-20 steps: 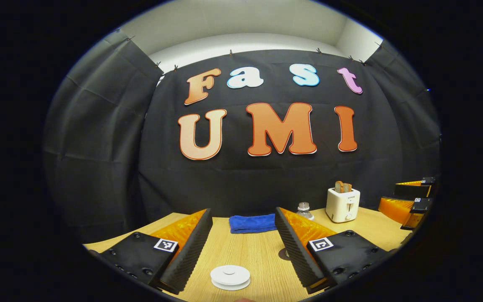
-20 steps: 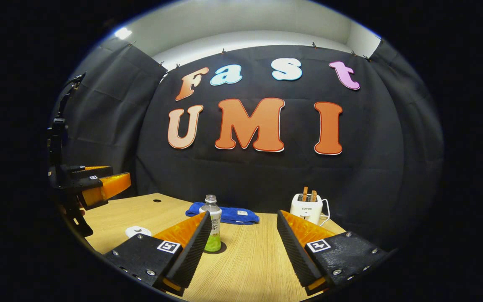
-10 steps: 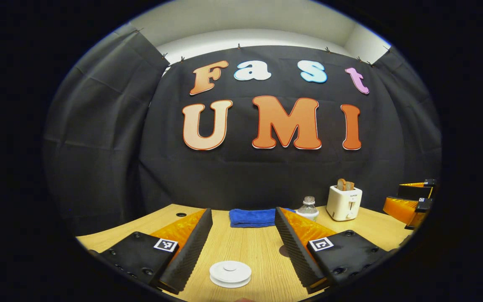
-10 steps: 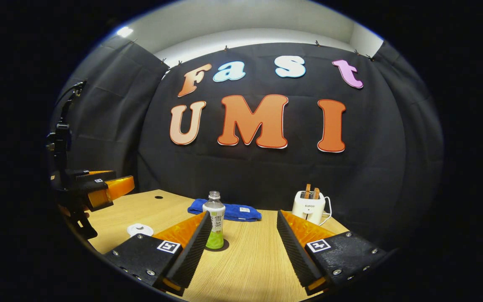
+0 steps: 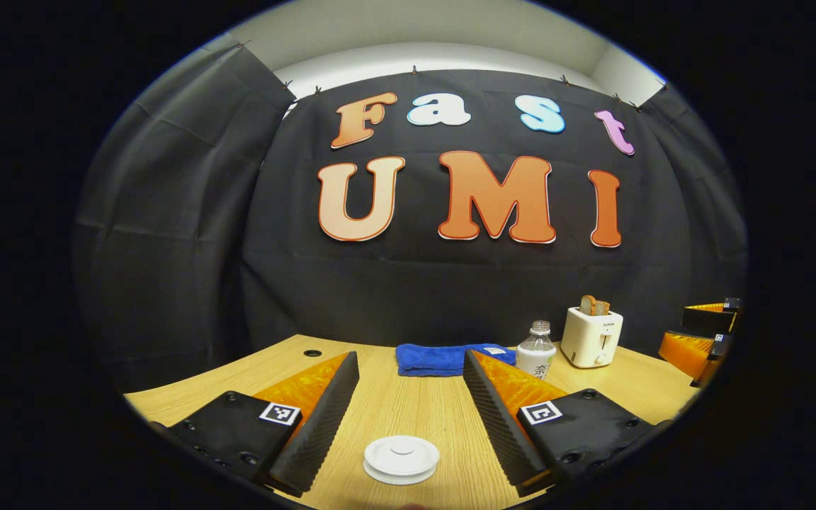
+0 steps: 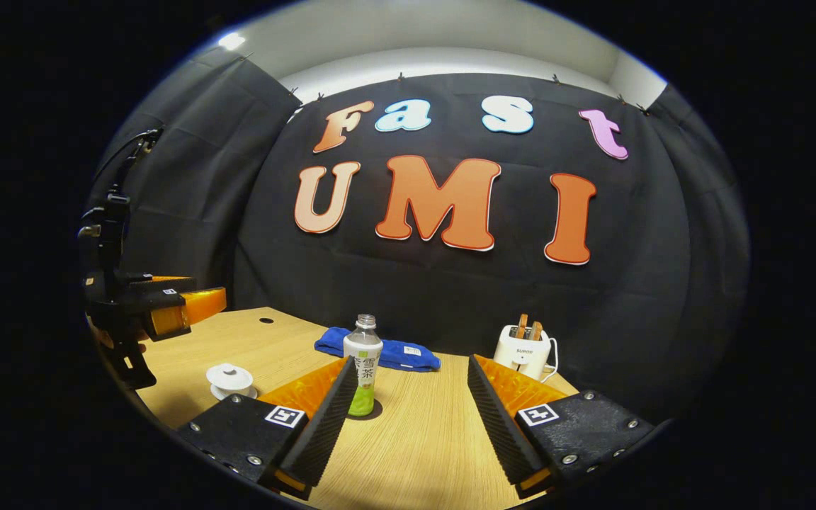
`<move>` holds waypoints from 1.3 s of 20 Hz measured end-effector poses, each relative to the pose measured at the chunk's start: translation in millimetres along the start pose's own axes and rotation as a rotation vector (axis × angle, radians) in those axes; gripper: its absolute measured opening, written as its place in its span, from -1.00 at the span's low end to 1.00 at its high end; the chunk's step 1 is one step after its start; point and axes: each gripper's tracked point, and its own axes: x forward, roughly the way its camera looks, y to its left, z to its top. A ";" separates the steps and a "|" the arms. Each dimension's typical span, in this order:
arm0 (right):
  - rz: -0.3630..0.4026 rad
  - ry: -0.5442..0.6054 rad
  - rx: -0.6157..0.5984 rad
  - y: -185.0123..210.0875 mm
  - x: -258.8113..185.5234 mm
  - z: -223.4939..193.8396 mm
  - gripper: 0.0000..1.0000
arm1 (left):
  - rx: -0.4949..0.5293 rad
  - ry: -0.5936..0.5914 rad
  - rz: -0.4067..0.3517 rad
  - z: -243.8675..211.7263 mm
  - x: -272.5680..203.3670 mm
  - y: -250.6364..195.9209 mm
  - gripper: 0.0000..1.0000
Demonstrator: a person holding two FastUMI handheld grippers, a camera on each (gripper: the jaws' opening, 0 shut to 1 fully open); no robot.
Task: Open the teacup lid with one hand, grasp the water bottle and pour water into the teacup with the other hand; after pouring, place the water bottle on the coaster and then close the teacup lid.
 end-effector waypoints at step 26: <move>0.002 0.009 -0.007 -10.5 13.9 -6.8 0.90 | 0.081 0.048 -0.033 -13.2 23.4 -25.4 0.94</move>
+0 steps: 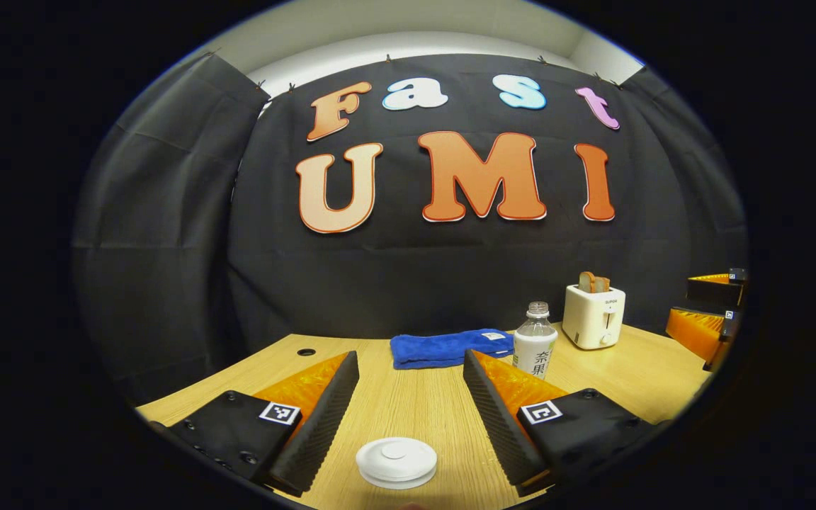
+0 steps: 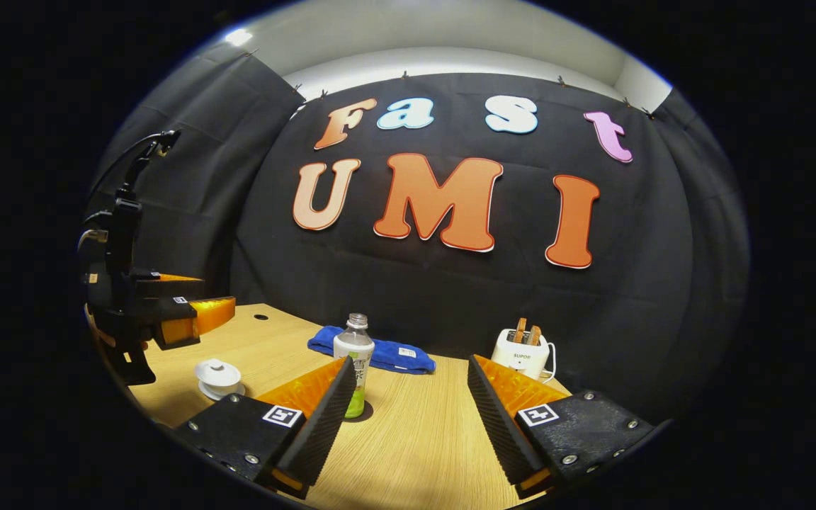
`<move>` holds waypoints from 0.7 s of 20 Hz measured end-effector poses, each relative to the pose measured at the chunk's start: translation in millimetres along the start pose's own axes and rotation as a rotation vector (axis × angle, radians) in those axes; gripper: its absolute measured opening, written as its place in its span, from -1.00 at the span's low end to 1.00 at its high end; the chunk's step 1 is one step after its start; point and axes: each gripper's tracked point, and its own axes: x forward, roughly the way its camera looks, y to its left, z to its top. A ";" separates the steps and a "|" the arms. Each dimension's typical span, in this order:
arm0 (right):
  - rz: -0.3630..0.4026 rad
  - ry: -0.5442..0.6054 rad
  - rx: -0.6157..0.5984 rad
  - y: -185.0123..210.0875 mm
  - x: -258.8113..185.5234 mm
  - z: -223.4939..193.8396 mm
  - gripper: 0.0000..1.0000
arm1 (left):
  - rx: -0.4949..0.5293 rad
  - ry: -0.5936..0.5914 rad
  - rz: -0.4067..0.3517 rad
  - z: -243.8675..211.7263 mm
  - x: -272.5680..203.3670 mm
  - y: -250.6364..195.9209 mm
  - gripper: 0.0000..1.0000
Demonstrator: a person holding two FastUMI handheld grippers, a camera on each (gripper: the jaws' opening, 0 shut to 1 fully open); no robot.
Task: Open the teacup lid with one hand, grasp the water bottle and pour water into the teacup with the other hand; after pouring, place the water bottle on the coaster and then close the teacup lid.
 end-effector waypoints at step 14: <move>-0.003 -0.061 0.014 -18.9 16.0 34.4 0.90 | 0.023 -0.037 0.035 44.1 17.8 5.9 0.96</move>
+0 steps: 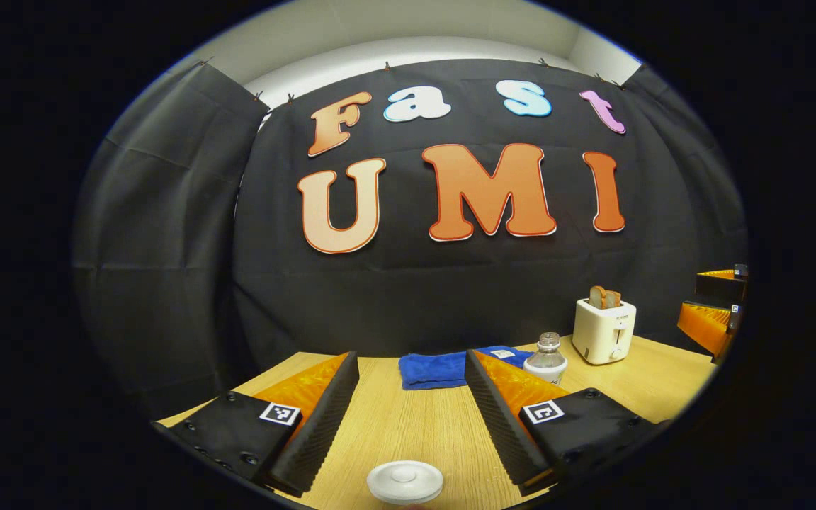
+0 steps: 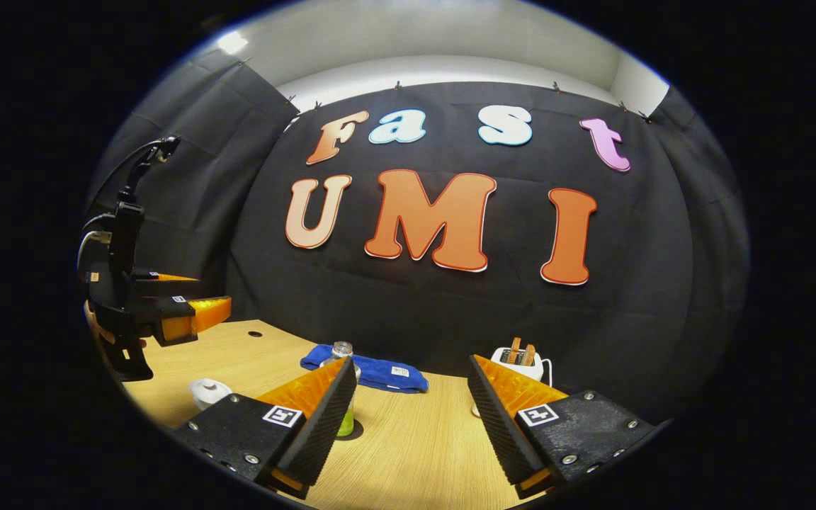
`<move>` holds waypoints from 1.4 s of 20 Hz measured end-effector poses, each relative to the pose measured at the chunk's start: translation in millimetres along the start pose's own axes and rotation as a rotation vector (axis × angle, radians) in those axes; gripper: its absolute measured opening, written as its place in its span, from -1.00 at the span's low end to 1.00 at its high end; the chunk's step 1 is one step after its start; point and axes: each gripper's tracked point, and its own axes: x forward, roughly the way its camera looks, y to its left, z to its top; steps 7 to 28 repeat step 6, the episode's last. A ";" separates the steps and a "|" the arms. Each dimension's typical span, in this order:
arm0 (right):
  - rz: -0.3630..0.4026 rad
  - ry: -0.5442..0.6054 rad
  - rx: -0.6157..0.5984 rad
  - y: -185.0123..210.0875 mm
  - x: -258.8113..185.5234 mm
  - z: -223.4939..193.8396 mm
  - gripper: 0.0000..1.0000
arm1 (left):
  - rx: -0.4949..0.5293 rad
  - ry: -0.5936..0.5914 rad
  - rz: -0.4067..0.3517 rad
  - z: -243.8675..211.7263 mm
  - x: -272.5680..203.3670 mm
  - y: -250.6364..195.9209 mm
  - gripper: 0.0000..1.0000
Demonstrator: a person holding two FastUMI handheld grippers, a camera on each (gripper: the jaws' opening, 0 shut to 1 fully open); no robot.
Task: Open the teacup lid with one hand, grasp the water bottle and pour water into the teacup with the other hand; after pouring, place the water bottle on the coaster and then close the teacup lid.
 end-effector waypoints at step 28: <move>-0.001 0.003 0.009 -4.5 0.2 -1.0 0.90 | -0.001 -0.013 -0.010 9.6 -3.4 -11.7 0.96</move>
